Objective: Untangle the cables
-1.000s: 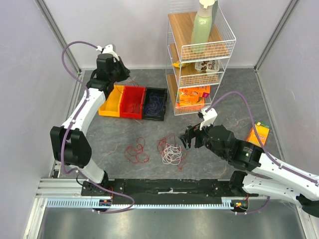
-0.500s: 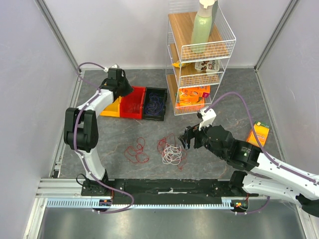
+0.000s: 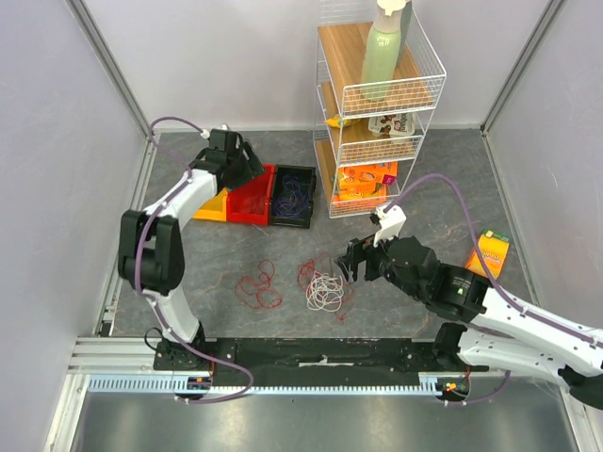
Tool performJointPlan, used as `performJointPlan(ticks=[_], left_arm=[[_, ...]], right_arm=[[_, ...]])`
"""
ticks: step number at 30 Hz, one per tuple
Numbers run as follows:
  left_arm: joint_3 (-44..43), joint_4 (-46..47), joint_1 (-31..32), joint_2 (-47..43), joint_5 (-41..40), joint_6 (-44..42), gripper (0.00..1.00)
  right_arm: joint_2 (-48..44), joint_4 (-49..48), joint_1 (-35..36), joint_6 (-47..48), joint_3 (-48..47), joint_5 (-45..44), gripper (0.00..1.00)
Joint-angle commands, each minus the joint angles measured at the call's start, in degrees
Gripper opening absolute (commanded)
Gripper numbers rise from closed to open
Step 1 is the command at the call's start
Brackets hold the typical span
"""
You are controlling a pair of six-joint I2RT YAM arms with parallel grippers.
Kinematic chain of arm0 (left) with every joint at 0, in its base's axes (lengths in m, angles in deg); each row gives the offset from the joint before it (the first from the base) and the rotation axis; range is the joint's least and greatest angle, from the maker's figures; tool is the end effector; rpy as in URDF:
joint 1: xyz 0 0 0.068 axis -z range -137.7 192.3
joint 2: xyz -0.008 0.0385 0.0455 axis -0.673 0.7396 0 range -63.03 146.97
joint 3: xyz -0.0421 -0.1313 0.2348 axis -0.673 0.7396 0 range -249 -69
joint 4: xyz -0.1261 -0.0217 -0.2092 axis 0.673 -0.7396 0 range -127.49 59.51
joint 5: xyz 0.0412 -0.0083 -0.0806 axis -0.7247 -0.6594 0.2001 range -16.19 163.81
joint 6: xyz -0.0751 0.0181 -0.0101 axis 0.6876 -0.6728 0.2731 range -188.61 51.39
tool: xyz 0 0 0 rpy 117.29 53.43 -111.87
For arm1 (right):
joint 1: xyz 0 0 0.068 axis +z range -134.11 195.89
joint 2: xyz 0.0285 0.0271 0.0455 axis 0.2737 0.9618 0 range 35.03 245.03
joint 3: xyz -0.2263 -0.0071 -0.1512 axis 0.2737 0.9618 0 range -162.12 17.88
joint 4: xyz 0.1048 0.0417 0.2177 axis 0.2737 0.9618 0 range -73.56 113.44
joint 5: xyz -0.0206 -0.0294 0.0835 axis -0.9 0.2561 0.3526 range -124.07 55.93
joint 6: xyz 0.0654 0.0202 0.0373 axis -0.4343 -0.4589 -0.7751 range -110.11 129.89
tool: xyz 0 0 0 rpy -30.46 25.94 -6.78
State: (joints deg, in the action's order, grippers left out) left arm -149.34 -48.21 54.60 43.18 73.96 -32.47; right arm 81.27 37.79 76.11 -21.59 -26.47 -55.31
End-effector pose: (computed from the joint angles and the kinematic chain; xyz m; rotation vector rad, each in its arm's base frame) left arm 0.4165 -0.0910 0.2242 -0.4883 2.3199 -0.4197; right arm 0.1164 0.1549 0.3025 -0.2566 1.9949 0.6831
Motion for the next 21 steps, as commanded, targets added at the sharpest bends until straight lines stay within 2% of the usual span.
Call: performJointPlan(ticks=[1,2,6,9,11,15,21], left_arm=[[5.61,-1.18,0.27,-12.68,1.77,0.07,0.86],[6.93,-1.36,0.36,-14.53,3.01,-0.10,0.90],[12.29,-3.11,0.36,-21.73,5.04,-0.98,0.91],[18.52,-3.38,0.27,-28.84,3.81,-1.86,0.84],[23.96,-3.90,0.19,-32.98,4.77,-2.57,0.84],[33.99,-5.84,0.36,-40.54,8.29,1.29,0.83],[45.34,-5.93,0.36,-48.46,8.37,5.60,0.79]], right_arm=[[2.36,-2.71,-0.02,0.19,1.03,0.84,0.89],[3.41,-2.97,-0.11,0.28,0.94,1.10,0.89],[8.59,-4.90,-0.11,1.16,0.33,3.56,0.89],[14.30,-7.27,-0.02,1.51,-0.90,7.59,0.88],[18.43,-10.87,-0.02,1.25,-1.61,11.72,0.87],[28.09,-20.00,1.11,-0.42,-3.18,20.60,0.85],[45.58,-27.31,5.95,3.71,-10.39,22.99,0.80]])
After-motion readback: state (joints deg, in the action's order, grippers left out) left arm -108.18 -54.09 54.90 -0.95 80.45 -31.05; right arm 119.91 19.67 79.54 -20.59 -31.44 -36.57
